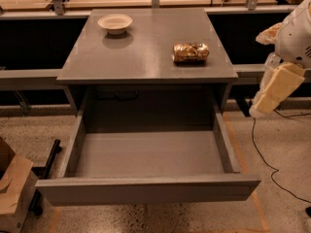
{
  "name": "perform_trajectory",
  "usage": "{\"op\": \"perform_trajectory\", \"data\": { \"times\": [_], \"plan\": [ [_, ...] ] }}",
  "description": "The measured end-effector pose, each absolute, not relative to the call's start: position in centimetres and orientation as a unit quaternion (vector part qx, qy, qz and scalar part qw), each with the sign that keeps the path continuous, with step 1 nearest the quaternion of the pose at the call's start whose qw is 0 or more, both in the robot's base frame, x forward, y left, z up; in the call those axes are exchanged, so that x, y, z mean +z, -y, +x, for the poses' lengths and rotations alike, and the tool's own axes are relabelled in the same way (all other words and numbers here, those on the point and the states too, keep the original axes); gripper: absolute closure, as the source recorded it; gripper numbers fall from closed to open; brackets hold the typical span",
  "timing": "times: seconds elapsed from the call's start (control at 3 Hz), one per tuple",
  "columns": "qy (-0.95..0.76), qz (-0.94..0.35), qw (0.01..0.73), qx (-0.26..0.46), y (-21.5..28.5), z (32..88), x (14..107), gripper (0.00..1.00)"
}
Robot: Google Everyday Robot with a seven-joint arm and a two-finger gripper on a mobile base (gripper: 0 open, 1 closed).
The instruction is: Place orange can into top drawer
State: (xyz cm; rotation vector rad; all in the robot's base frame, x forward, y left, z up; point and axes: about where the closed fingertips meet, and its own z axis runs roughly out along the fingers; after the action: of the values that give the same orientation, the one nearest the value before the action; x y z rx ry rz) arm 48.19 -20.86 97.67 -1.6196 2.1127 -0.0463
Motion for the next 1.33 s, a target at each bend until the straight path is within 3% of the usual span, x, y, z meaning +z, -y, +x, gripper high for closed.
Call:
{"op": "perform_trajectory", "data": {
  "times": [0.67,1.33],
  "plan": [
    [-0.730,-0.570,0.374,0.052,17.3,59.8,97.7,0.00],
    [-0.732,-0.555,0.390,0.066,17.0,61.6,96.7,0.00]
  ]
}}
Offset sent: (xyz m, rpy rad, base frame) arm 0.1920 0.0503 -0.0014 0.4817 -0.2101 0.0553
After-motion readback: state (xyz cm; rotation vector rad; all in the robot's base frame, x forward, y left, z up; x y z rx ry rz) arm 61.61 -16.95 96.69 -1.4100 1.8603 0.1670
